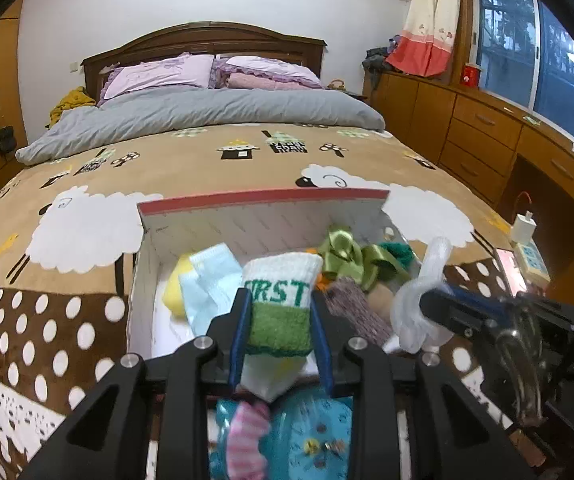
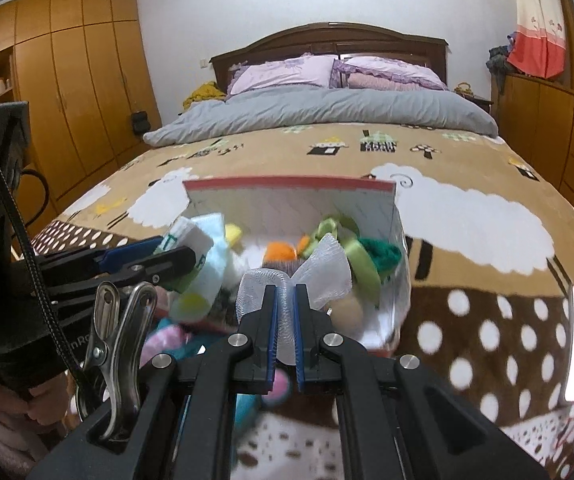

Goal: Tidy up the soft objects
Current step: 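Carry the FIRST wristband and white mesh pouf into the pink box and release both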

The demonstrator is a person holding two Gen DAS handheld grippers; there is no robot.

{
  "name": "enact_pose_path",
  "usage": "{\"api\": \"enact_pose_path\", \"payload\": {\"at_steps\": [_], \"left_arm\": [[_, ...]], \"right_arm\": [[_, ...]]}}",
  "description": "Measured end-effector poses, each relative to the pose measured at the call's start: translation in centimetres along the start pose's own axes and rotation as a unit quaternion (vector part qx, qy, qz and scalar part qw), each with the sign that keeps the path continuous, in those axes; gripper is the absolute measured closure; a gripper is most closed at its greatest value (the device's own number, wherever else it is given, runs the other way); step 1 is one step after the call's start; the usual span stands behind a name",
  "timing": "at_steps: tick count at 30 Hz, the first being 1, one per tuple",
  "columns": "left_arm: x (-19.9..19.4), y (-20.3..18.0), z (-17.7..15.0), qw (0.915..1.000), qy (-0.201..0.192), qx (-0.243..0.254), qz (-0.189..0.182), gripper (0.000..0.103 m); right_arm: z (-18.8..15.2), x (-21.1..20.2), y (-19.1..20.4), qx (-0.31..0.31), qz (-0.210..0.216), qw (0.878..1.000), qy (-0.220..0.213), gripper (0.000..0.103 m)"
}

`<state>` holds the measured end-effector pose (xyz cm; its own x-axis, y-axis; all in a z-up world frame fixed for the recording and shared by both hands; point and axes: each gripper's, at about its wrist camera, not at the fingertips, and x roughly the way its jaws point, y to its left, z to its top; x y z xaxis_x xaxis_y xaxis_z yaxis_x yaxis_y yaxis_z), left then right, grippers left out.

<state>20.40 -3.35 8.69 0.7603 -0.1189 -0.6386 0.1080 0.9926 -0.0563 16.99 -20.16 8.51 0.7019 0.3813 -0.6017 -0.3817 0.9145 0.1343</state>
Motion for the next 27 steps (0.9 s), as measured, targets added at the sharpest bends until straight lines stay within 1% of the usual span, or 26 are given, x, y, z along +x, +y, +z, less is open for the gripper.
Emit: {"api": "enact_pose_path", "payload": {"at_steps": [5,8,13,23,25,26,27], "left_arm": [[2.1,0.6,1.1,1.0000,0.003,-0.002,0.001,0.073],[3.5,0.9,1.5,1.0000,0.005,-0.007,0.000,0.073],[5.4,1.4,1.6,0.9999,0.010,-0.010,0.006,0.073],[8.9,1.8,1.1,0.9993,0.029,-0.018,0.013,0.070],[9.1,1.9,1.1,0.9993,0.030,-0.019,0.013,0.066],[9.2,2.0,1.2,0.9993,0.030,-0.020,0.012,0.062],[9.2,2.0,1.2,0.9992,0.031,-0.021,0.012,0.057]], "right_arm": [[1.7,1.9,0.0,-0.004,0.000,1.000,-0.016,0.095],[2.2,3.2,0.1,-0.015,-0.010,1.000,-0.019,0.095],[2.7,5.2,-0.5,-0.016,-0.020,0.999,-0.020,0.095],[2.1,8.4,-1.9,-0.006,-0.035,0.999,0.002,0.094],[2.0,8.8,-2.0,-0.005,-0.034,0.999,0.007,0.086],[2.0,9.0,-2.1,-0.003,-0.035,0.999,0.009,0.084],[2.0,9.1,-2.2,0.000,-0.035,0.999,0.010,0.077]]}}
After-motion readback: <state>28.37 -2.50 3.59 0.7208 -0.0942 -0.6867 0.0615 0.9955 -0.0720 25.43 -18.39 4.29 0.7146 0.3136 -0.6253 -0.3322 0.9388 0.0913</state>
